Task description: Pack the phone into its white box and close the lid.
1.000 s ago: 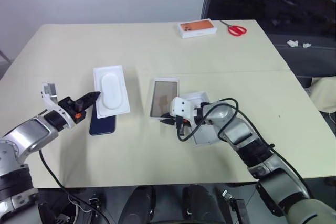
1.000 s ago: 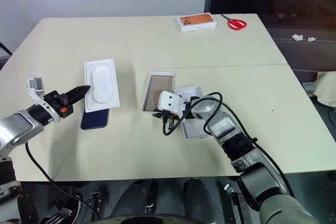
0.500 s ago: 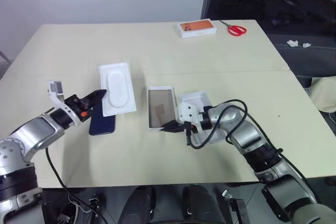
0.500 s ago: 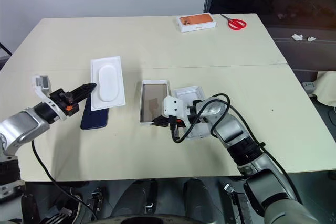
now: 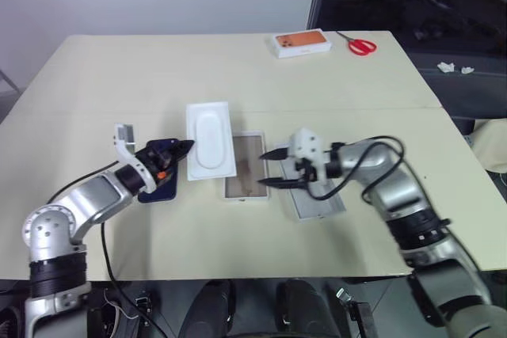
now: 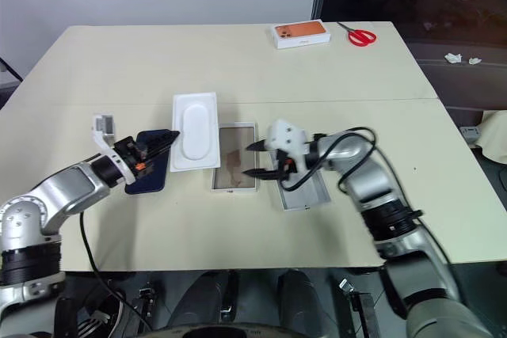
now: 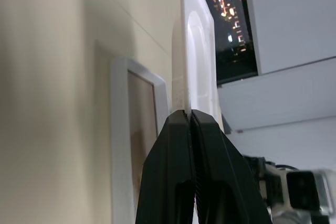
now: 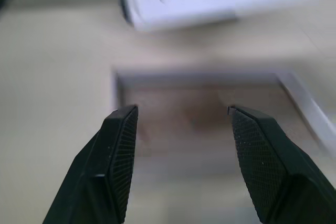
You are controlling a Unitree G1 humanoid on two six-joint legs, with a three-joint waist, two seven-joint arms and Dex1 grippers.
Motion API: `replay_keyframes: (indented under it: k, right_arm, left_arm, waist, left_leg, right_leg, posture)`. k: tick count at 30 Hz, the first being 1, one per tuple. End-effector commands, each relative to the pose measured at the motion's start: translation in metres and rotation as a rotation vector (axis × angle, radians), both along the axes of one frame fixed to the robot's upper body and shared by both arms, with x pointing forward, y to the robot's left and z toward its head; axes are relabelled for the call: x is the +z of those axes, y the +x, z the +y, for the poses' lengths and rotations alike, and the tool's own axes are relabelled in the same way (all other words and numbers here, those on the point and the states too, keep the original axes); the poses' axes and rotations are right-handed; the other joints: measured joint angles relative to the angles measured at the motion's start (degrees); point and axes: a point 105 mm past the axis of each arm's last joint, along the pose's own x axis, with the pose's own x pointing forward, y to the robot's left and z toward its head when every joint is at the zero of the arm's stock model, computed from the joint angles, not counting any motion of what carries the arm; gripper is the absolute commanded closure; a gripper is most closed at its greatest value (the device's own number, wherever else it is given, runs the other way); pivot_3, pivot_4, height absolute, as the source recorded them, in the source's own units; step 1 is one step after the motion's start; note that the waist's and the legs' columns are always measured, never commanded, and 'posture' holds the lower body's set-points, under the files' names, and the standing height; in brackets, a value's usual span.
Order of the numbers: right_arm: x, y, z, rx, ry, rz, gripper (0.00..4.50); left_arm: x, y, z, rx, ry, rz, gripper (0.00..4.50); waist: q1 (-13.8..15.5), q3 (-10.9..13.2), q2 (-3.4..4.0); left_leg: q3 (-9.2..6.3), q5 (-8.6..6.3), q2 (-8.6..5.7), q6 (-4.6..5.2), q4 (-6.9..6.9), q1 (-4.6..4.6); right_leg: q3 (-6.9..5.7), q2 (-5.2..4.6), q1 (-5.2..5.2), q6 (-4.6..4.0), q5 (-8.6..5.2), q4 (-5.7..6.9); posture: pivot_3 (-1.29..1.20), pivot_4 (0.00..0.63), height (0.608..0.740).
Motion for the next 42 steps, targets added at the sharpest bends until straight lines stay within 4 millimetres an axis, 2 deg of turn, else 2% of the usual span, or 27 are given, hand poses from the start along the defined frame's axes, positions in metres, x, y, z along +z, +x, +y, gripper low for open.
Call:
replay_keyframes:
  k: [1, 3, 7, 14, 17, 21, 22, 26, 29, 33, 34, 35, 39, 42]
  right_arm:
    - [0.010, 0.006, -0.022, -0.015, -0.038, -0.062, 1.66]
    - [0.011, 0.009, -0.029, -0.034, -0.048, -0.073, 1.66]
    - [0.014, 0.012, -0.027, -0.059, -0.017, -0.101, 1.66]
    - [0.008, 0.011, -0.022, -0.060, -0.006, -0.103, 1.66]
    - [0.008, 0.011, -0.024, -0.066, -0.010, -0.108, 1.58]
    - [0.009, 0.012, -0.022, -0.066, -0.007, -0.112, 1.58]
    - [0.009, 0.012, -0.021, -0.066, -0.006, -0.113, 1.58]
    - [0.011, 0.015, -0.017, -0.068, 0.002, -0.124, 1.58]
    - [0.019, 0.018, -0.009, -0.071, 0.040, -0.140, 1.58]
    - [0.033, 0.016, 0.010, -0.048, 0.119, -0.147, 1.58]
    - [0.036, 0.015, 0.016, -0.042, 0.131, -0.149, 2.11]
    - [0.037, 0.014, 0.020, -0.039, 0.139, -0.150, 2.34]
    - [0.032, 0.015, 0.045, -0.049, 0.130, -0.155, 4.47]
    - [0.018, 0.016, 0.071, -0.067, 0.102, -0.175, 4.47]
  left_arm:
    - [0.001, 0.002, -0.014, 0.006, 0.046, -0.029, 4.50]
    - [-0.004, 0.002, -0.022, -0.001, 0.048, -0.018, 4.50]
    - [-0.017, -0.002, -0.035, -0.040, 0.058, 0.018, 4.50]
    - [-0.022, -0.003, -0.042, -0.056, 0.075, 0.025, 4.50]
    - [-0.018, -0.002, -0.043, -0.061, 0.074, 0.012, 3.51]
    - [-0.015, -0.002, -0.044, -0.071, 0.096, -0.009, 1.44]
    - [-0.013, -0.002, -0.045, -0.074, 0.096, -0.015, 1.04]
    - [0.000, -0.004, -0.044, -0.079, 0.084, -0.056, 1.04]
    - [0.012, -0.007, -0.038, -0.075, 0.149, -0.141, 1.04]
    - [0.025, -0.008, -0.014, -0.016, 0.328, -0.312, 1.04]
    - [0.026, -0.009, -0.005, -0.008, 0.345, -0.330, 0.97]
    - [0.026, -0.010, 0.000, -0.006, 0.350, -0.339, 0.97]
    - [0.025, -0.013, 0.021, 0.008, 0.459, -0.401, 0.97]
    - [0.027, -0.014, 0.029, 0.033, 0.461, -0.438, 0.97]
  waist:
    - [-0.25, 0.00, 0.01]
    - [-0.45, 0.00, 0.01]
    - [-0.37, 0.00, 0.02]
    - [0.01, 0.00, 0.01]
    - [-0.05, 0.00, 0.01]
    - [-0.11, 0.00, 0.01]
    - [-0.10, 0.00, 0.01]
    - [-0.12, 0.01, 0.01]
    - [-0.24, 0.01, 0.01]
    - [-0.33, 0.02, 0.04]
    - [-0.36, 0.02, 0.04]
    - [-0.39, 0.03, 0.05]
    - [-0.20, 0.04, 0.06]
    - [-0.21, 0.04, 0.06]
  left_leg:
    - [0.00, 0.00, 0.00, 0.00, -0.02, 0.00]
    - [0.04, 0.00, 0.04, 0.00, -0.04, 0.01]
    - [0.04, 0.00, 0.06, 0.00, -0.03, 0.01]
    - [0.03, 0.01, 0.04, 0.00, 0.02, 0.00]
    - [0.03, 0.03, 0.03, -0.05, 0.02, 0.00]
    - [0.03, 0.04, 0.04, -0.05, 0.01, 0.00]
    - [0.02, 0.03, 0.04, -0.05, 0.01, 0.00]
    - [0.02, 0.15, 0.04, -0.24, 0.00, 0.00]
    - [0.02, 0.15, 0.04, -0.25, -0.01, 0.00]
    - [0.02, 0.18, 0.05, -0.30, -0.05, 0.01]
    - [0.03, 0.20, 0.05, -0.33, -0.06, 0.00]
    - [0.04, 0.20, 0.05, -0.33, -0.09, 0.01]
    - [0.03, 0.19, 0.05, -0.31, -0.10, 0.00]
    - [0.02, 0.17, 0.05, -0.28, -0.10, 0.00]
  right_leg:
    - [0.00, 0.01, -0.01, 0.00, 0.00, 0.00]
    - [0.04, 0.05, -0.03, 0.00, 0.00, 0.00]
    - [0.04, 0.08, -0.03, 0.00, 0.00, 0.01]
    - [0.03, 0.05, 0.02, 0.00, 0.00, 0.00]
    - [0.03, 0.05, 0.02, 0.00, 0.00, 0.00]
    - [0.02, 0.05, 0.02, 0.00, 0.00, 0.00]
    - [0.02, 0.05, 0.02, 0.00, 0.00, 0.00]
    - [0.02, 0.06, 0.01, 0.00, 0.00, 0.00]
    - [0.03, 0.06, 0.00, 0.00, 0.00, 0.00]
    - [0.04, 0.10, -0.02, 0.00, 0.00, 0.01]
    - [0.04, 0.11, -0.02, -0.01, -0.01, -0.01]
    - [0.04, 0.11, -0.03, -0.01, -0.01, -0.02]
    - [0.04, 0.08, -0.04, -0.02, -0.01, -0.03]
    - [0.02, 0.07, -0.04, -0.02, -0.02, -0.05]
  posture:
    - [0.00, 0.150, 0.740]
    - [0.00, 0.150, 0.740]
    - [0.00, 0.150, 0.740]
    - [0.00, 0.150, 0.740]
    - [0.00, 0.150, 0.740]
    - [0.00, 0.150, 0.740]
    - [0.00, 0.150, 0.740]
    - [0.00, 0.150, 0.740]
    - [0.00, 0.150, 0.740]
    - [0.00, 0.150, 0.740]
    - [0.00, 0.150, 0.740]
    - [0.00, 0.150, 0.740]
    - [0.00, 0.150, 0.740]
    - [0.00, 0.150, 0.740]
